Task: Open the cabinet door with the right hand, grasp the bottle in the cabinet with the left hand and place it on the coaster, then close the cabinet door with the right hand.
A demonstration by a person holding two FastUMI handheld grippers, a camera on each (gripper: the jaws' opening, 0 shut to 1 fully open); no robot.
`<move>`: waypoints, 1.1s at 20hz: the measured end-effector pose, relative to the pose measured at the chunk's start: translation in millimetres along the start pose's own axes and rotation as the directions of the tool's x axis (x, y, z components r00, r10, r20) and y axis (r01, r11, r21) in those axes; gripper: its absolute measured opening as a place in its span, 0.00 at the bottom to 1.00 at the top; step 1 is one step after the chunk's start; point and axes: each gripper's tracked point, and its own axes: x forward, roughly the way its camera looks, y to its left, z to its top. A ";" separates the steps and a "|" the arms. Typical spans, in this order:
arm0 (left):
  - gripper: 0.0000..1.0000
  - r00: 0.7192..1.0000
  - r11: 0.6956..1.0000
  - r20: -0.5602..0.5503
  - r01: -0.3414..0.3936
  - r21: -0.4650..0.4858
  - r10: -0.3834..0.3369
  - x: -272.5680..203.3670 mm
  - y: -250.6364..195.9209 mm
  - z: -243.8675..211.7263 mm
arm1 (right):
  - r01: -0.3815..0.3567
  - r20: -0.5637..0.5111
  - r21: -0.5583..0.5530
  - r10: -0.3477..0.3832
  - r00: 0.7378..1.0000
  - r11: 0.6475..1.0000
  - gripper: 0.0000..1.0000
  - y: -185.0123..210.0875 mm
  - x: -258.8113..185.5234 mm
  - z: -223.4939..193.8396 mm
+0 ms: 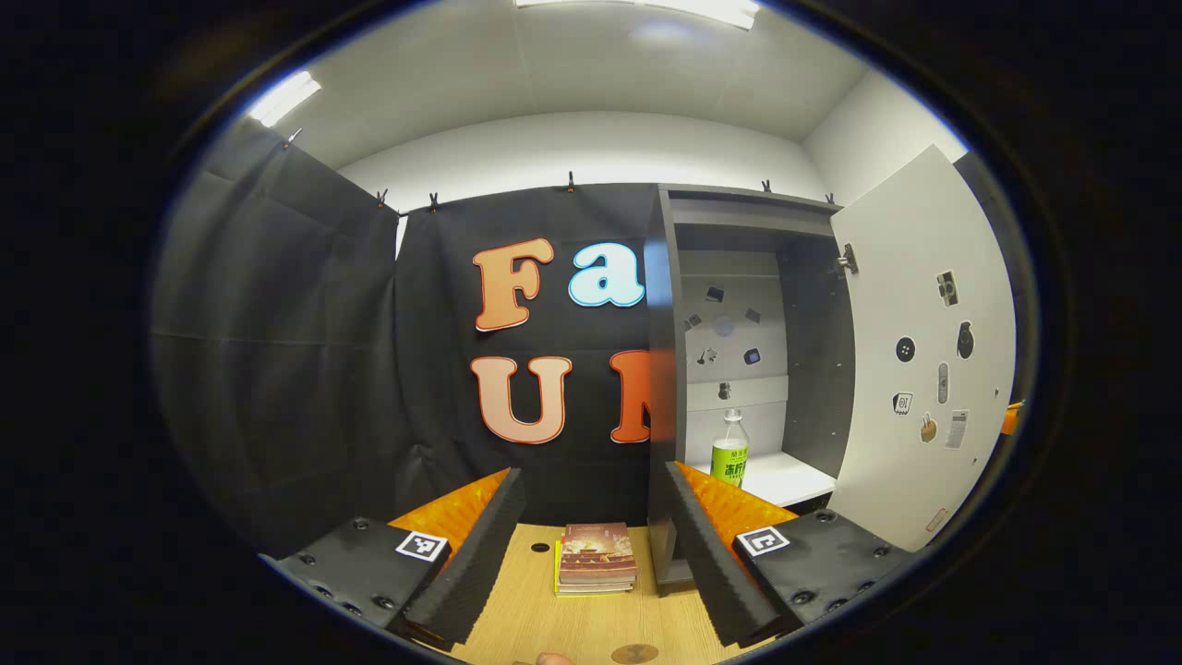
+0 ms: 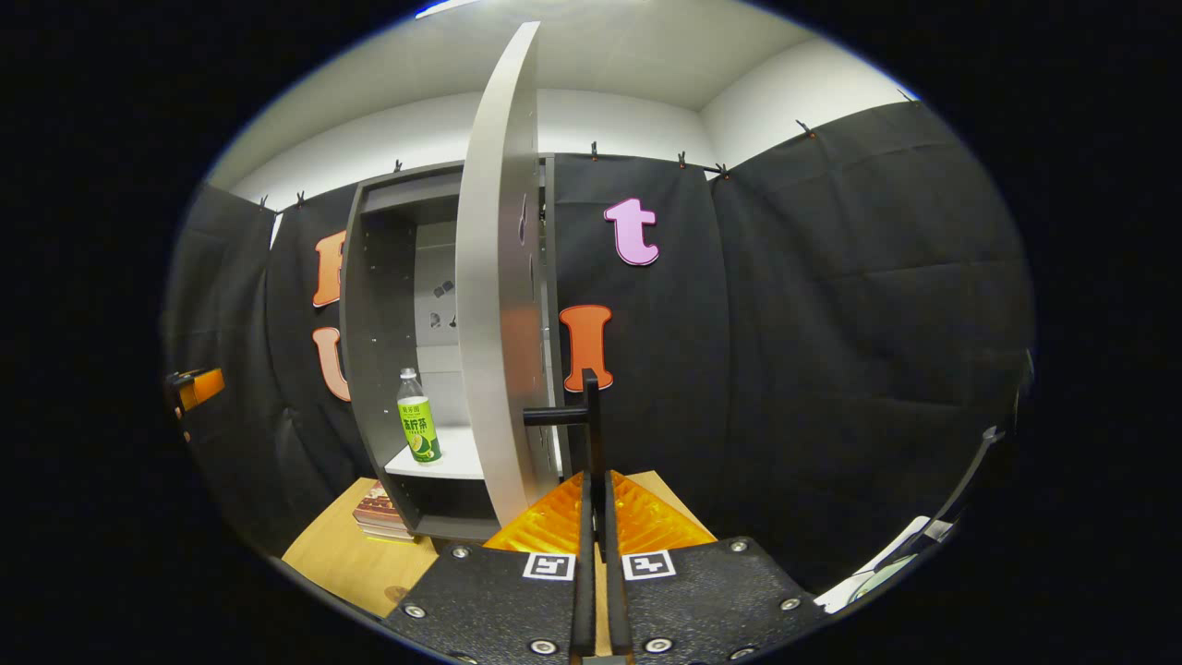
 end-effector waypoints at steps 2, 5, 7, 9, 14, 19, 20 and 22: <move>0.98 1.000 1.000 -0.002 -0.002 -0.009 0.002 3.8 -8.2 -3.4 | 0.000 0.011 0.003 0.000 1.000 1.000 0.06 -11.7 -6.7 3.3; 0.98 1.000 0.999 -0.009 0.020 -0.028 -0.020 11.7 -29.9 -9.7 | 0.029 0.020 0.001 -0.029 0.999 1.000 0.10 -32.5 -14.7 6.5; 0.99 0.999 0.999 -0.011 0.036 -0.030 -0.037 18.8 -43.7 -13.9 | 0.090 0.042 -0.019 -0.090 0.995 0.996 0.19 -58.0 -21.8 13.5; 0.99 0.998 0.998 -0.015 0.056 -0.033 -0.056 31.0 -61.7 -20.6 | 0.122 0.052 -0.018 -0.121 0.991 0.992 0.21 -72.0 -28.6 18.5; 0.97 0.989 0.987 -0.009 0.150 -0.059 -0.151 65.8 -119.5 -31.1 | 0.203 0.031 -0.034 -0.202 0.979 0.979 0.37 -104.7 -32.8 10.0; 0.98 0.978 0.978 0.025 0.209 -0.028 -0.208 109.1 -170.2 -39.6 | 0.251 0.017 -0.014 -0.251 0.968 0.968 0.62 -123.1 -35.3 6.4; 0.98 0.976 0.975 0.023 0.219 -0.030 -0.218 117.5 -177.8 -41.7 | 0.263 0.017 -0.020 -0.262 0.965 0.965 0.57 -127.0 -36.1 6.2; 0.97 0.972 0.971 0.016 0.234 -0.046 -0.233 137.6 -191.1 -48.3 | 0.290 0.022 -0.035 -0.289 0.957 0.956 0.74 -136.3 -37.3 7.6</move>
